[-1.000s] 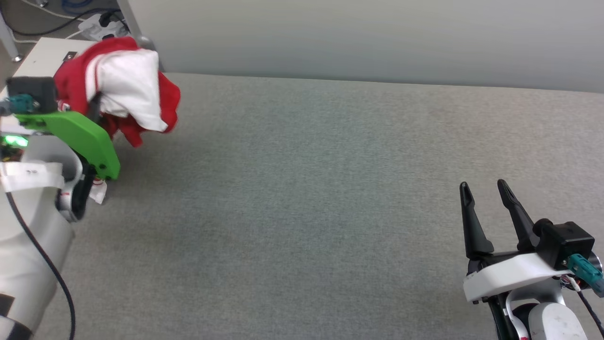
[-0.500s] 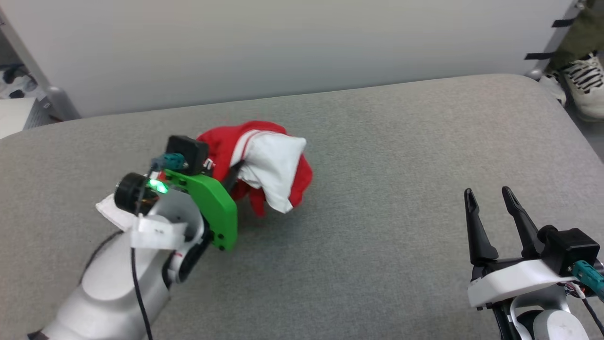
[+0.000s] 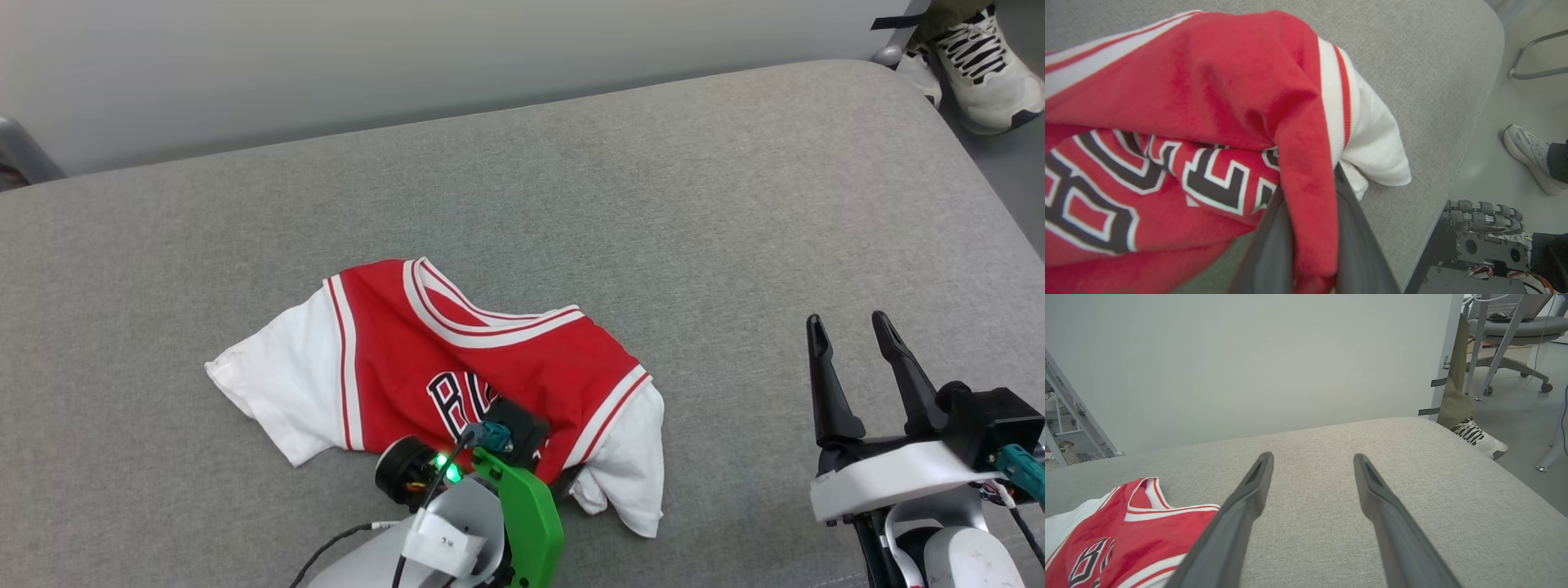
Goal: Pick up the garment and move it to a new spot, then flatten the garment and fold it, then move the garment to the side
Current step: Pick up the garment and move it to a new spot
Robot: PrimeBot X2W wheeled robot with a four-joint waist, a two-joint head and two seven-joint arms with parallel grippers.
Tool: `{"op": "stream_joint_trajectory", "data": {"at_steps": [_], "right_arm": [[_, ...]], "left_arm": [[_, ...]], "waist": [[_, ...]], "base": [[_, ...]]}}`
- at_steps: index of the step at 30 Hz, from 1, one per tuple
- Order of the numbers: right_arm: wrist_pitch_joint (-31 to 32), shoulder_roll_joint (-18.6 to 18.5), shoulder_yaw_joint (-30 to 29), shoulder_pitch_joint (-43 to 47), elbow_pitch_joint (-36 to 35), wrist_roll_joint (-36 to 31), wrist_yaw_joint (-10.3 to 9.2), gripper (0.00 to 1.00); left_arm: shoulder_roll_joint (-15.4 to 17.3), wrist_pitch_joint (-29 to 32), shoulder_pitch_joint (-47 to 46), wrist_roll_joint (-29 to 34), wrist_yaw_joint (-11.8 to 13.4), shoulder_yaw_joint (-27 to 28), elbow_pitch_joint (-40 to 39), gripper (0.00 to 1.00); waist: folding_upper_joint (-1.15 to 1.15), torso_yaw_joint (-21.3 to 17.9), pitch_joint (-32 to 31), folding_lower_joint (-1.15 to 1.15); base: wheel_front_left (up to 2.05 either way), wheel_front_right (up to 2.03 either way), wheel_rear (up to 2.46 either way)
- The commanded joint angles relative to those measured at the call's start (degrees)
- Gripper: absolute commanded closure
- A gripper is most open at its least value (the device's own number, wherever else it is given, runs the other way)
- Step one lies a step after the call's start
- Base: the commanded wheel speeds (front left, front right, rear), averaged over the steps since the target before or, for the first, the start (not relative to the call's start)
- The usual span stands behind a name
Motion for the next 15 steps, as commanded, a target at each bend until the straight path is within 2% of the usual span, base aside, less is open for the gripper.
{"op": "stream_joint_trajectory", "data": {"at_steps": [1, 2, 3, 4, 5, 11, 15], "right_arm": [[-0.4, -0.1, -0.1, -1.2, 0.0, 0.6, -0.04, 0.0], [-0.4, -0.1, -0.3, -1.3, 0.0, 0.4, -0.04, 0.0], [-0.3, -0.1, -0.4, -1.4, 0.0, 0.3, -0.04, 0.0], [-0.3, -0.1, -0.5, -1.4, 0.0, 0.2, -0.04, 0.0], [-0.2, -0.1, -0.7, -1.4, 0.0, 0.1, -0.04, 0.0], [0.3, -0.1, -1.6, -0.6, 0.3, -0.3, -0.04, 0.0], [0.7, -0.1, -1.9, -0.1, 0.1, -0.4, -0.04, 0.0]], "left_arm": [[-0.4, -0.7, 0.7, 0.3, -0.5, -0.1, 0.4, 1.0], [-0.7, -1.4, 0.7, 0.2, -0.4, 0.2, 0.6, 1.0], [-0.9, -2.2, 0.6, 0.4, -0.2, 0.4, 0.7, 0.81], [-1.1, -3.4, 0.5, 0.7, 0.2, 0.8, 0.7, 0.13], [-1.4, -4.8, 0.6, 0.8, 0.5, 1.2, 0.4, 0.0], [-2.6, -17.1, 2.5, 1.8, 4.9, 6.2, -3.1, 0.0], [-2.1, -20.7, 3.8, 2.5, 7.6, 8.7, -5.3, 0.0]], "waist": [[0.0, 0.8, 0.6, 0.0], [0.0, 1.2, 0.6, 0.0], [0.0, 1.6, 0.5, 0.0], [0.0, 1.8, 0.4, 0.0], [0.0, 2.2, 0.2, 0.0], [0.0, 4.9, -2.2, 0.0], [0.0, 6.6, -3.5, 0.0]], "base": [[0.0, 0.0, 0.0], [0.0, 0.0, 0.0], [0.0, 0.0, 0.0], [0.0, 0.0, 0.0], [0.0, 0.0, 0.0], [0.0, 0.0, 0.0], [0.0, 0.0, 0.0]]}}
